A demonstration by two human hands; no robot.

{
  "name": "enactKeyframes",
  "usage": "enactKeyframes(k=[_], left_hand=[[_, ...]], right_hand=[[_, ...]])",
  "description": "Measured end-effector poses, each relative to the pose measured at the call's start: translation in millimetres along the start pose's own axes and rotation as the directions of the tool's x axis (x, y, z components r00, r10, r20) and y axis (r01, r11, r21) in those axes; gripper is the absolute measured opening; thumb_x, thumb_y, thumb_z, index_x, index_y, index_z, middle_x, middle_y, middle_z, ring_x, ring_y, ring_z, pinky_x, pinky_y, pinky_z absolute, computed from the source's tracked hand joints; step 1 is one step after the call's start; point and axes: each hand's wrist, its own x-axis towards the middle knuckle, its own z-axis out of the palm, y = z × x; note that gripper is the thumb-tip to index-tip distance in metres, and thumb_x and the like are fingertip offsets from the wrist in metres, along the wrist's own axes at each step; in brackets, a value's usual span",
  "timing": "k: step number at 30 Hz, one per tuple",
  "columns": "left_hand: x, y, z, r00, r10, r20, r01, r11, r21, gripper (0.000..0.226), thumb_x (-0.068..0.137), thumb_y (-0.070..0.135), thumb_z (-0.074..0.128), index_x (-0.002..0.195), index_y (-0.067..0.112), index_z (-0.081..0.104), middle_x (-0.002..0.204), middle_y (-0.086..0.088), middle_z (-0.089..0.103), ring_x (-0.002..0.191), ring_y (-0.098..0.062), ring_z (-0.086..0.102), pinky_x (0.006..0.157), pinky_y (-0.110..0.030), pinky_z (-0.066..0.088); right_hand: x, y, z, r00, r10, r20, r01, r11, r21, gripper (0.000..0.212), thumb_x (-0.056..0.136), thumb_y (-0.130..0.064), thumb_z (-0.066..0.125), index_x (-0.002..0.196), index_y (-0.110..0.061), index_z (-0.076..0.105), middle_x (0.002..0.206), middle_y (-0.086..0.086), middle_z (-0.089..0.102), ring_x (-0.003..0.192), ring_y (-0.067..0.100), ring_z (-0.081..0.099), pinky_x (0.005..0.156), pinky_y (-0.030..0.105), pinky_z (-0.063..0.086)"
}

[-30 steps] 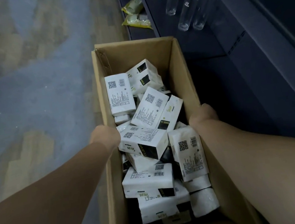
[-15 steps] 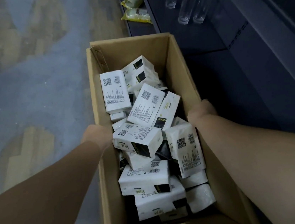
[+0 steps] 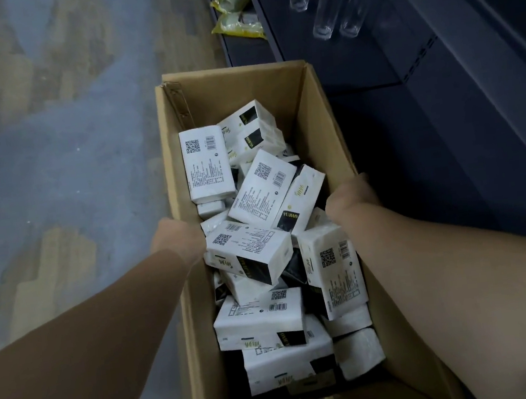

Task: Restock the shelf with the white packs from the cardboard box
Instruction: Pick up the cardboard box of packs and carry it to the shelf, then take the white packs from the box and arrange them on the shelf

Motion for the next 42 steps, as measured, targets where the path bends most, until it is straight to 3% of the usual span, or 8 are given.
enactKeyframes(k=[3,7,11,22,30,34,38,42], left_hand=[[-5,8,-4,1.000,0.008,0.015,-0.007,0.999,-0.040,0.028,0.097,0.007,0.044,0.118,0.008,0.063,0.118,-0.007,0.066,0.065,-0.015,0.046,0.052,-0.020,0.028],[2,6,-1,0.993,-0.080,-0.087,0.070,0.991,-0.115,0.037,0.085,0.008,0.051,0.121,-0.002,0.050,0.122,-0.022,0.059,0.105,-0.037,0.061,0.080,-0.039,0.050],[-2,14,-1,0.996,-0.060,-0.060,0.054,0.993,-0.100,0.043,0.088,0.011,0.048,0.128,0.001,0.038,0.135,-0.017,0.046,0.113,-0.037,0.055,0.093,-0.045,0.049],[-12,41,-7,0.967,0.217,-0.130,-0.200,0.970,0.137,0.046,0.091,0.025,0.047,0.134,0.010,0.036,0.139,-0.010,0.034,0.129,-0.031,0.031,0.102,-0.046,0.035],[-1,65,-13,0.891,0.453,0.001,-0.441,0.867,0.234,0.054,0.090,0.032,0.052,0.139,0.013,0.036,0.143,-0.009,0.036,0.135,-0.030,0.029,0.111,-0.047,0.028],[10,77,-20,0.846,0.511,0.152,-0.533,0.822,0.201,0.052,0.091,0.032,0.049,0.136,0.010,0.038,0.140,-0.012,0.038,0.133,-0.032,0.033,0.110,-0.045,0.031],[15,91,-35,0.812,0.514,0.277,-0.536,0.844,0.004,0.059,0.095,0.038,0.048,0.145,0.008,0.034,0.145,-0.013,0.036,0.132,-0.034,0.038,0.105,-0.040,0.035],[20,102,-52,0.773,0.492,0.401,-0.422,0.870,-0.254,0.067,0.095,0.054,0.042,0.147,0.012,0.034,0.147,-0.009,0.041,0.131,-0.031,0.042,0.110,-0.042,0.033]], right_hand=[[1,-2,3,1.000,0.020,0.006,-0.020,1.000,-0.001,0.056,0.095,-0.013,0.048,0.147,-0.007,0.027,0.151,0.018,0.034,0.137,0.039,0.037,0.109,0.058,0.034],[1,-3,5,1.000,0.022,-0.001,-0.022,1.000,-0.006,0.063,0.096,-0.017,0.047,0.152,-0.010,0.019,0.157,0.015,0.026,0.141,0.038,0.030,0.111,0.058,0.030],[-1,-4,7,1.000,0.008,-0.010,-0.008,0.999,-0.042,0.071,0.097,-0.018,0.047,0.155,-0.011,0.007,0.161,0.014,0.020,0.144,0.035,0.025,0.114,0.058,0.024],[-21,-11,-10,0.996,-0.062,0.059,0.066,0.996,-0.063,0.083,0.093,-0.029,0.056,0.157,-0.019,0.004,0.163,0.010,0.013,0.145,0.039,0.021,0.113,0.065,0.018],[-35,-22,-14,1.000,0.004,0.015,-0.003,0.999,-0.043,0.074,0.094,-0.035,0.050,0.155,-0.021,0.012,0.161,0.006,0.020,0.144,0.034,0.023,0.112,0.062,0.022],[-59,-41,-15,0.999,0.038,-0.026,-0.039,0.999,-0.025,0.072,0.093,-0.039,0.046,0.154,-0.018,0.015,0.159,0.007,0.024,0.142,0.032,0.029,0.110,0.052,0.030],[-81,-67,-2,0.994,0.112,-0.001,-0.108,0.964,0.242,0.070,0.096,-0.043,0.047,0.154,-0.015,0.019,0.155,0.010,0.033,0.137,0.033,0.036,0.110,0.046,0.034],[-107,-86,5,0.972,0.216,0.092,-0.215,0.663,0.717,0.071,0.095,-0.051,0.050,0.153,-0.017,0.026,0.143,0.008,0.049,0.125,0.032,0.050,0.105,0.042,0.041]])
